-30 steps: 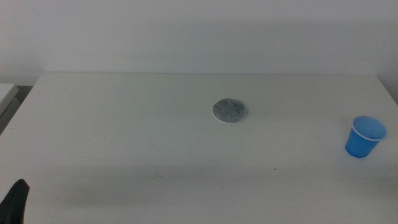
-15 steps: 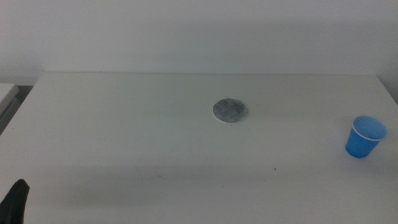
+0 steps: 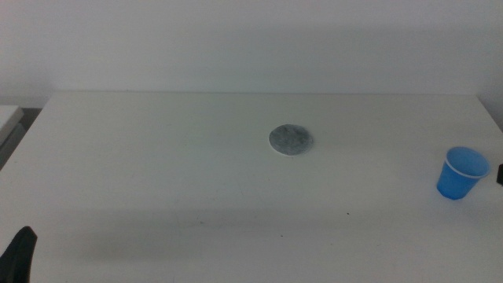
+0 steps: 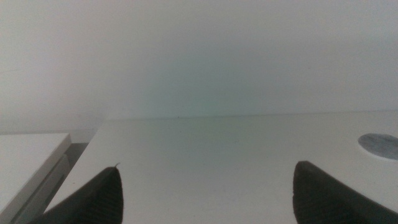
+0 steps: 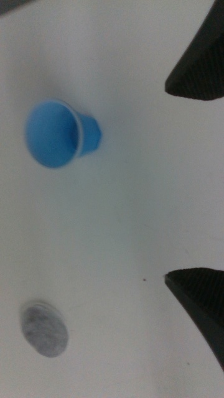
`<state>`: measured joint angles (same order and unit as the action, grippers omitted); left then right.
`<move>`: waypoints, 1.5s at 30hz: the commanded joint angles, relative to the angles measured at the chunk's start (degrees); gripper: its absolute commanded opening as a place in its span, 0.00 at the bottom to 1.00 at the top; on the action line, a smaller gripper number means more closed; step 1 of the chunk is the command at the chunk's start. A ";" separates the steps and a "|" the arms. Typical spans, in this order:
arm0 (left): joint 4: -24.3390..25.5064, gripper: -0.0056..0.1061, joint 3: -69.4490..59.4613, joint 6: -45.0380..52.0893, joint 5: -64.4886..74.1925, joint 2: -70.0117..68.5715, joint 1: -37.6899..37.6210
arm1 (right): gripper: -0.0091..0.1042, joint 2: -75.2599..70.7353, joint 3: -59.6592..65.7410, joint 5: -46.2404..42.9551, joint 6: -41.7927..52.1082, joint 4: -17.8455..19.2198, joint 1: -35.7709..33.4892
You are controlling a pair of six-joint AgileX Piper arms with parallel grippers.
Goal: Place an empty cup on a cup mat.
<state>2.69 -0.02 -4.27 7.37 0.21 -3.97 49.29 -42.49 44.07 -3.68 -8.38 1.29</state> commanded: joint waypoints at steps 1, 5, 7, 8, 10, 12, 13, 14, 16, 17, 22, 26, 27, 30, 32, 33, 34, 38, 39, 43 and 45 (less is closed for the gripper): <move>-0.13 0.89 0.02 -0.16 -0.74 -0.21 -0.06 | 0.89 1.45 -1.02 1.02 -0.56 -0.81 0.39; -0.13 0.89 0.02 -0.16 -0.74 -0.21 -0.06 | 0.89 8.04 -5.36 4.78 -4.58 2.46 0.39; -0.13 0.89 0.02 -0.16 -0.74 -0.21 -0.06 | 0.89 12.09 -8.08 6.51 -4.58 3.73 0.39; -0.13 0.89 0.02 -0.16 -0.74 -0.21 -0.06 | 0.89 14.40 -9.58 7.49 -4.61 4.02 0.39; -0.13 0.89 0.02 -0.16 -0.74 -0.21 -0.06 | 0.88 18.45 -12.19 8.56 -4.61 3.98 0.50; -0.13 0.89 0.02 -0.16 -0.74 -0.21 -0.06 | 0.88 22.25 -14.00 8.47 -4.61 3.98 0.50; -0.13 0.89 0.02 -0.16 -0.74 -0.21 -0.06 | 0.88 25.95 -15.75 7.65 -4.61 3.75 1.45; -0.13 0.89 0.02 -0.16 -0.74 -0.21 -0.06 | 0.88 27.62 -16.41 7.24 -4.61 3.55 2.07; -0.13 0.89 0.02 -0.16 -0.74 -0.21 -0.06 | 0.88 30.65 -17.97 6.48 -4.61 3.04 3.99; -0.13 0.89 0.02 -0.16 -0.74 -0.21 -0.06 | 0.88 31.82 -18.78 6.46 -4.61 3.04 4.77; -0.13 0.89 0.02 -0.16 -0.74 -0.21 -0.06 | 0.87 38.73 -23.23 6.95 -3.79 2.64 8.89; -0.13 0.89 0.02 -0.16 -0.74 -0.21 -0.06 | 0.83 44.25 -25.75 6.30 -3.65 2.57 9.04; -0.13 0.89 0.02 -0.16 -0.74 -0.21 -0.06 | 0.82 45.65 -26.22 5.79 -3.65 2.57 9.04; -0.13 0.89 0.02 -0.16 -0.74 -0.21 -0.06 | 0.80 49.25 -27.52 4.53 -3.65 2.96 9.04; -0.13 0.89 0.02 -0.16 -0.74 -0.21 -0.06 | 0.77 51.55 -28.42 3.57 -4.06 3.29 9.04; -0.13 0.89 0.02 -0.16 -0.74 -0.21 -0.06 | 0.77 52.65 -28.68 3.44 -4.06 3.29 9.04; -0.13 0.89 0.02 -0.16 -0.74 -0.21 -0.06 | 0.76 53.59 -28.92 2.89 -4.06 3.29 9.04; -0.13 0.89 0.02 -0.16 -0.74 -0.21 -0.06 | 0.68 56.77 -29.01 1.27 -4.06 3.29 9.04; -0.13 0.89 0.02 -0.16 -0.74 -0.21 -0.06 | 0.65 57.32 -29.01 0.97 -4.06 3.29 9.04; -0.13 0.89 0.02 -0.16 -0.74 -0.21 -0.06 | 0.34 58.71 -29.01 -0.89 -4.06 3.29 9.04; -0.13 0.89 0.02 -0.16 -0.74 -0.21 -0.06 | 0.13 58.58 -29.06 -1.87 -3.41 3.29 9.04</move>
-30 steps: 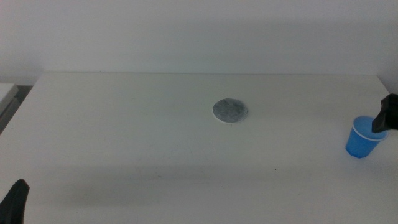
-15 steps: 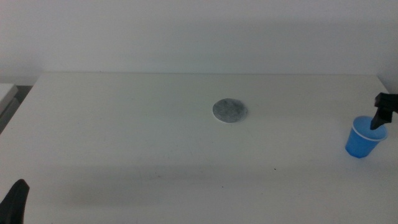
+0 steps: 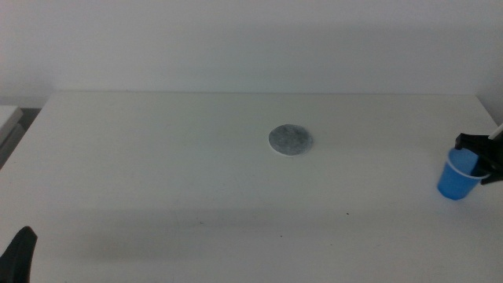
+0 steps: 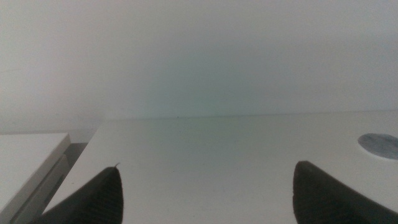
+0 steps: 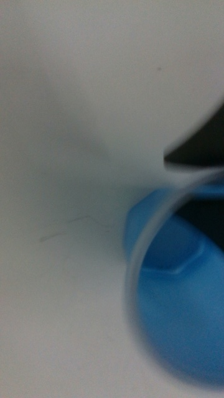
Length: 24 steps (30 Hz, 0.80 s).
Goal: Place an empty cup on a cup mat.
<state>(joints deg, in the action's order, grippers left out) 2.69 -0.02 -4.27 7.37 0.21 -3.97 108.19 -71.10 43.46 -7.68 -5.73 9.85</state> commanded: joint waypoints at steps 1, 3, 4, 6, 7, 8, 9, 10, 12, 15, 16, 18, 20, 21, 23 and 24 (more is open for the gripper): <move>-0.13 0.89 0.02 -0.16 -0.74 -0.21 -0.06 | 0.06 -0.69 -0.45 -1.26 1.08 0.64 0.48; -0.13 0.89 0.02 -0.16 -0.74 -0.21 -0.06 | 0.06 -2.08 -0.54 -0.59 1.54 0.64 -0.47; -0.13 0.89 0.02 -0.16 -0.74 -0.21 -0.06 | 0.06 -2.90 -1.14 0.31 1.64 0.64 -1.49; -0.13 0.89 0.02 -0.16 -0.74 -0.21 -0.06 | 0.06 -3.83 -3.22 2.63 1.28 0.64 -4.79; -0.13 0.89 0.02 -0.16 -0.74 -0.21 -0.06 | 0.06 -3.83 -5.08 3.96 1.04 0.88 -6.93; -0.13 0.89 0.02 -0.16 -0.74 -0.21 -0.06 | 0.06 -3.83 -7.28 5.05 0.77 1.19 -9.21; -0.13 0.89 0.02 -0.16 -0.74 -0.21 -0.06 | 0.06 -3.33 -9.15 5.71 0.14 1.46 -11.11; -0.13 0.89 0.02 -0.16 -0.74 -0.21 -0.06 | 0.06 -2.55 -11.75 6.24 -0.63 1.80 -13.48; -0.13 0.89 0.02 -0.16 -0.74 -0.21 -0.06 | 0.06 -0.67 -17.58 7.43 -1.79 1.93 -17.55; -0.13 0.89 0.02 -0.16 -0.74 -0.21 -0.06 | 0.06 3.95 -27.06 11.44 -2.85 1.93 -23.07; -0.13 0.89 0.02 -0.16 -0.74 -0.21 -0.06 | 0.06 5.84 -30.46 12.50 -3.03 1.93 -24.72; -0.13 0.89 0.02 -0.16 -0.74 -0.21 -0.06 | 0.06 9.57 -36.23 13.66 -3.69 1.93 -27.63; -0.13 0.89 0.02 -0.16 -0.74 -0.21 -0.06 | 0.06 13.11 -41.94 14.59 -4.47 1.93 -30.04; -0.13 0.89 0.02 -0.16 -0.74 -0.21 -0.06 | 0.06 14.53 -44.62 14.91 -4.46 1.93 -30.81; -0.13 0.89 0.02 -0.16 -0.74 -0.21 -0.06 | 0.06 17.94 -49.58 16.00 -4.46 2.06 -32.38; -0.13 0.89 0.02 -0.16 -0.74 -0.21 -0.06 | 0.06 19.18 -51.35 16.28 -4.46 2.29 -32.77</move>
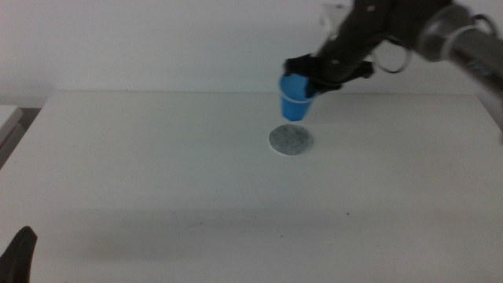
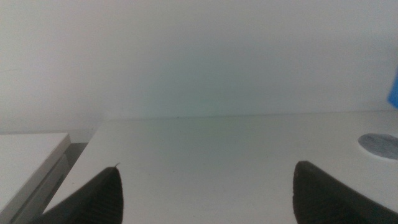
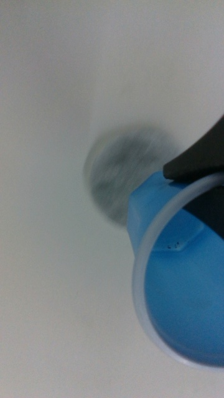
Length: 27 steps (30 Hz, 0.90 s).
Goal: Place an empty cup on a cup mat.
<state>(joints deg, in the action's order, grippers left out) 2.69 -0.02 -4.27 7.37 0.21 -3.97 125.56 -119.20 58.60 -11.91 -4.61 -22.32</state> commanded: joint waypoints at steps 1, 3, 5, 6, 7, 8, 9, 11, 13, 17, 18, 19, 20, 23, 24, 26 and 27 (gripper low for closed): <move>-0.13 0.89 0.02 -0.16 -0.74 -0.21 -0.06 | 0.06 3.28 -5.28 1.49 -0.22 1.48 -1.08; -0.13 0.89 0.02 -0.16 -0.74 -0.21 -0.06 | 0.06 6.59 -9.38 2.24 -0.22 1.48 -1.45; -0.13 0.89 0.02 -0.16 -0.74 -0.21 -0.06 | 0.06 8.16 -10.18 2.51 -0.87 1.60 -1.45; -0.13 0.89 0.02 -0.16 -0.74 -0.21 -0.06 | 0.06 8.61 -10.23 2.51 -1.40 1.88 -1.45; -0.13 0.89 0.02 -0.16 -0.74 -0.21 -0.06 | 0.06 9.22 -10.23 2.97 -1.38 2.16 -1.45; -0.13 0.89 0.02 -0.16 -0.74 -0.21 -0.06 | 0.06 9.52 -10.23 3.37 -1.38 2.16 -1.45; -0.13 0.89 0.02 -0.16 -0.74 -0.21 -0.06 | 0.06 10.07 -10.23 3.67 -1.38 2.29 -1.32; -0.13 0.89 0.02 -0.16 -0.74 -0.21 -0.06 | 0.06 10.86 -10.23 3.67 -1.38 2.50 -1.21; -0.13 0.89 0.02 -0.16 -0.74 -0.21 -0.06 | 0.06 11.39 -10.23 3.34 -1.38 2.72 -1.09; -0.13 0.89 0.02 -0.16 -0.74 -0.21 -0.06 | 0.06 12.50 -10.23 2.90 -1.38 4.61 -0.97; -0.13 0.89 0.02 -0.16 -0.74 -0.21 -0.06 | 0.06 12.77 -10.23 2.90 -1.38 4.94 -0.97; -0.13 0.89 0.02 -0.16 -0.74 -0.21 -0.06 | 0.06 13.02 -10.23 3.02 -1.38 5.07 -0.97; -0.13 0.89 0.02 -0.16 -0.74 -0.21 -0.06 | 0.06 13.17 -10.23 3.02 -1.38 5.07 -0.83; -0.13 0.89 0.02 -0.16 -0.74 -0.21 -0.06 | 0.06 13.53 -10.23 2.58 -1.38 5.16 -0.83; -0.13 0.89 0.02 -0.16 -0.74 -0.21 -0.06 | 0.07 13.63 -10.23 2.44 -1.38 5.29 -0.83; -0.13 0.89 0.02 -0.16 -0.74 -0.21 -0.06 | 0.12 13.63 -10.23 2.55 -1.38 5.29 -0.83; -0.13 0.89 0.02 -0.16 -0.74 -0.21 -0.06 | 0.14 13.63 -10.23 2.79 -1.38 5.54 -0.83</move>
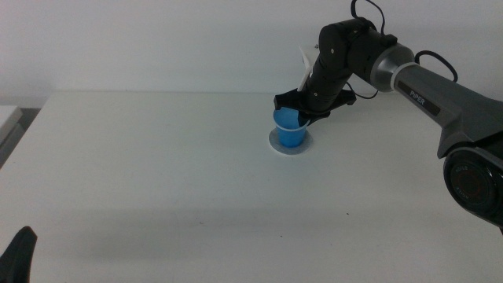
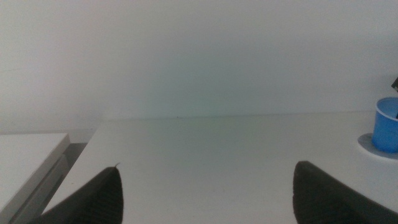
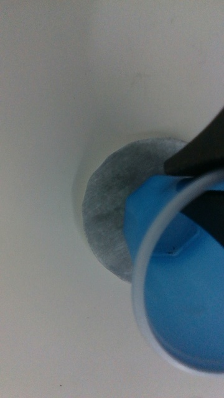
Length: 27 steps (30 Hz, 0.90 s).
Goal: Place an empty cup on a cup mat.
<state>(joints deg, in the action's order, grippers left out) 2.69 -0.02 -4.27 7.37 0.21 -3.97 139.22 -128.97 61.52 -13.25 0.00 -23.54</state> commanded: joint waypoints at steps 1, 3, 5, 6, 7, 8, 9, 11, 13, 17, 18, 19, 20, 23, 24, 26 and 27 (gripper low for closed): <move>-0.13 0.89 0.02 -0.16 -0.74 -0.21 -0.06 | 0.17 -0.03 -0.45 0.03 -0.05 0.90 0.38; -0.13 0.89 0.02 -0.16 -0.74 -0.21 -0.06 | 0.23 -0.03 -0.45 0.30 -0.05 0.90 0.38; -0.13 0.89 0.02 -0.16 -0.74 -0.21 -0.06 | 0.28 -0.03 -0.45 0.40 -0.05 0.90 0.38; -0.13 0.89 0.02 -0.16 -0.74 -0.21 -0.06 | 0.29 -0.03 -0.45 0.40 -0.05 0.90 0.38; -0.13 0.89 0.02 -0.16 -0.74 -0.21 -0.06 | 0.31 -0.03 -0.56 0.40 -0.05 0.90 0.38; -0.13 0.89 0.02 -0.16 -0.74 -0.21 -0.06 | 0.32 -0.03 -0.83 0.69 -0.05 0.90 0.38; -0.13 0.89 0.02 -0.16 -0.74 -0.21 -0.06 | 0.32 -0.14 -0.95 0.82 -0.05 0.90 0.38; -0.13 0.89 0.02 -0.16 -0.74 -0.21 -0.06 | 0.36 -0.28 -1.97 2.15 0.18 0.90 0.49; -0.13 0.89 0.02 -0.16 -0.74 -0.21 -0.06 | 0.41 -0.80 -3.75 3.65 0.73 0.90 0.59; -0.13 0.89 0.02 -0.16 -0.74 -0.21 -0.06 | 0.56 -3.02 -8.30 6.72 1.02 0.90 0.71; -0.13 0.89 0.02 -0.16 -0.74 -0.21 -0.06 | 0.61 -3.66 -9.26 7.37 1.02 1.28 0.81; -0.13 0.89 0.02 -0.16 -0.74 -0.21 -0.06 | 0.67 -4.42 -10.43 8.24 1.52 1.47 0.81; -0.13 0.89 0.02 -0.16 -0.74 -0.21 -0.06 | 0.71 -5.30 -11.51 8.44 2.66 1.62 0.81; -0.13 0.89 0.02 -0.16 -0.74 -0.21 -0.06 | 0.80 -9.64 -11.84 8.44 6.03 1.62 1.78; -0.13 0.89 0.02 -0.16 -0.74 -0.21 -0.06 | 0.81 -11.38 -11.26 8.44 6.17 1.62 2.45; -0.13 0.89 0.02 -0.16 -0.74 -0.21 -0.06 | 0.80 -16.21 -9.73 8.44 6.04 0.63 4.42; -0.13 0.89 0.02 -0.16 -0.74 -0.21 -0.06 | 0.80 -18.74 -9.19 8.44 6.04 0.00 5.45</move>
<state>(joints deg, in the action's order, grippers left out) 2.69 -0.02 -4.27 7.37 0.21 -3.97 124.78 -138.77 69.47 -7.90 -0.36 -20.23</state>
